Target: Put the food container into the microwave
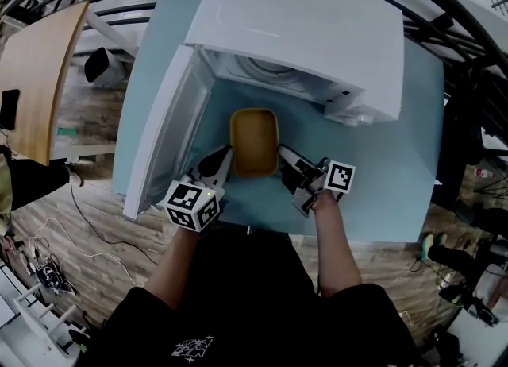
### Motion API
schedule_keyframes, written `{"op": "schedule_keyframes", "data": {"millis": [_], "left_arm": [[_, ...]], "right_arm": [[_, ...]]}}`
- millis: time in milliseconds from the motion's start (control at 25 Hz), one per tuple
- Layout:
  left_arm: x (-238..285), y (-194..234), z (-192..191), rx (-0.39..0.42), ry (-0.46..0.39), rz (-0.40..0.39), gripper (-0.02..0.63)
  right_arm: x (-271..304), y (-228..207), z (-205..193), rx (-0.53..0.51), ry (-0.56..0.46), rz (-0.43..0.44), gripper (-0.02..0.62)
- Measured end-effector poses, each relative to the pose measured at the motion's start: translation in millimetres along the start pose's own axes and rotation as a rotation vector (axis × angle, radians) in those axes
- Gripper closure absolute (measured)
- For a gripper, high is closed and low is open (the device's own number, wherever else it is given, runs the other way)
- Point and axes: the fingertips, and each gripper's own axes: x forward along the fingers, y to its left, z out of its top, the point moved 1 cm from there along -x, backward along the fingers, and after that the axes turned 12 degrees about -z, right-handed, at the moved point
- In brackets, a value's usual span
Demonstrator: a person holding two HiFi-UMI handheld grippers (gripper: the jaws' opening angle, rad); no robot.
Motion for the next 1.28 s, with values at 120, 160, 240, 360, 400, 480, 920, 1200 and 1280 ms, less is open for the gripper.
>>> {"op": "schedule_keyframes", "data": {"millis": [120, 160, 240, 360, 400, 480, 920, 1200, 1280], "left_arm": [[6, 1, 7, 0.006, -0.004, -0.004, 0.6], [7, 1, 8, 0.007, -0.005, -0.005, 0.6], [10, 1, 12, 0.009, -0.007, -0.005, 0.6], [12, 0, 17, 0.014, -0.015, -0.008, 0.6], [13, 0, 19, 0.015, -0.018, -0.009, 0.6], [14, 2, 23, 0.014, -0.028, -0.009, 0.6], [30, 8, 43, 0.013, -0.064, -0.012, 0.6], [42, 13, 55, 0.017, -0.077, -0.027, 0.6], [46, 15, 57, 0.018, -0.08, -0.033, 0.6]], "right_arm": [[2, 2, 11, 0.004, -0.035, 0.003, 0.575], [3, 3, 14, 0.008, -0.048, 0.005, 0.575], [3, 6, 21, 0.018, -0.077, 0.016, 0.575], [5, 11, 31, 0.029, -0.123, 0.036, 0.575], [7, 12, 34, 0.031, -0.135, 0.04, 0.575], [11, 13, 39, 0.033, -0.152, 0.043, 0.575], [24, 23, 71, 0.053, -0.254, 0.074, 0.576], [35, 23, 88, 0.072, -0.321, 0.076, 0.577], [36, 20, 93, 0.084, -0.347, 0.077, 0.577]]}}
